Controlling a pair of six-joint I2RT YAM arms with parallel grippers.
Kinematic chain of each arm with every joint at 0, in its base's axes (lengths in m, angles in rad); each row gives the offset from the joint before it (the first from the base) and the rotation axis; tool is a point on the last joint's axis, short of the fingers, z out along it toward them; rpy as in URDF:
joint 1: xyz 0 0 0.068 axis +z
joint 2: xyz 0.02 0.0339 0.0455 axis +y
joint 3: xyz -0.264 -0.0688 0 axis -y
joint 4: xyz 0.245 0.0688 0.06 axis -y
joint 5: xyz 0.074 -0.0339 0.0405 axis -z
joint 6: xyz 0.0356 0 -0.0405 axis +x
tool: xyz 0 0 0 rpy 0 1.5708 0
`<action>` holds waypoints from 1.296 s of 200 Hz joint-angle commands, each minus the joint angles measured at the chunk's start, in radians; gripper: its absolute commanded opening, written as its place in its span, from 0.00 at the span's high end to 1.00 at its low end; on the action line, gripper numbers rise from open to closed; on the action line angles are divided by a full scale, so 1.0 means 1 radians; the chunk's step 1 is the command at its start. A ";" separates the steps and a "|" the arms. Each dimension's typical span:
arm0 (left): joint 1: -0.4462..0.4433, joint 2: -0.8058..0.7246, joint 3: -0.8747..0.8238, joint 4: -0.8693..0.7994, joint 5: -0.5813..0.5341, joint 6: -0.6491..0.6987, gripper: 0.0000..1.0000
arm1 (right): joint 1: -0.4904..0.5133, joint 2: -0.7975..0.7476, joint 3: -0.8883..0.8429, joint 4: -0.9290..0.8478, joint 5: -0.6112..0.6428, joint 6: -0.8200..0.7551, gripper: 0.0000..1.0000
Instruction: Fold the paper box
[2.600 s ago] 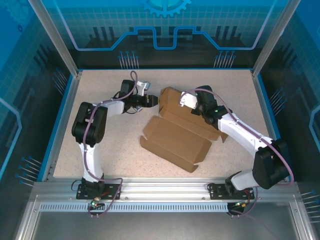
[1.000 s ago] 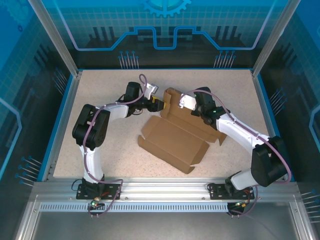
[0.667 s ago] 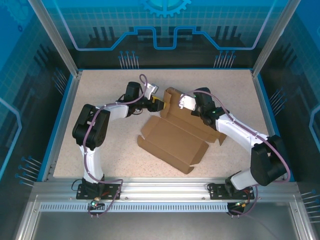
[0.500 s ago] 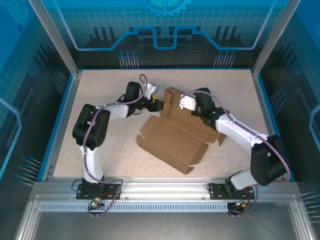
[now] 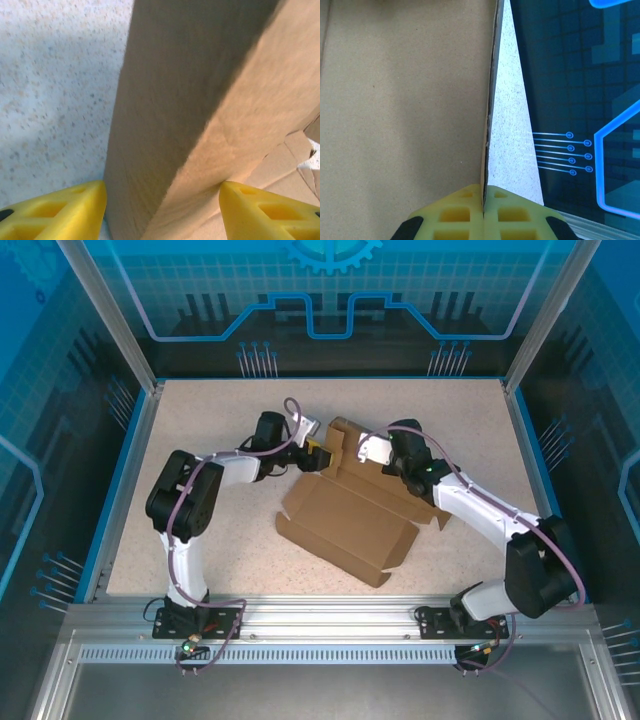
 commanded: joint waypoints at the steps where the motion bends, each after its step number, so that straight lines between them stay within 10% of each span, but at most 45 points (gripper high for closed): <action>1: -0.021 -0.071 -0.068 0.070 -0.052 0.011 0.38 | 0.027 -0.032 -0.037 0.009 -0.063 -0.054 1.00; 133: -0.038 -0.189 -0.273 0.248 -0.221 -0.024 0.42 | 0.065 -0.049 -0.065 -0.034 -0.123 -0.082 1.00; 259: -0.126 -0.161 -0.238 0.272 -0.609 0.050 0.59 | 0.066 -0.055 -0.059 -0.038 -0.131 -0.056 1.00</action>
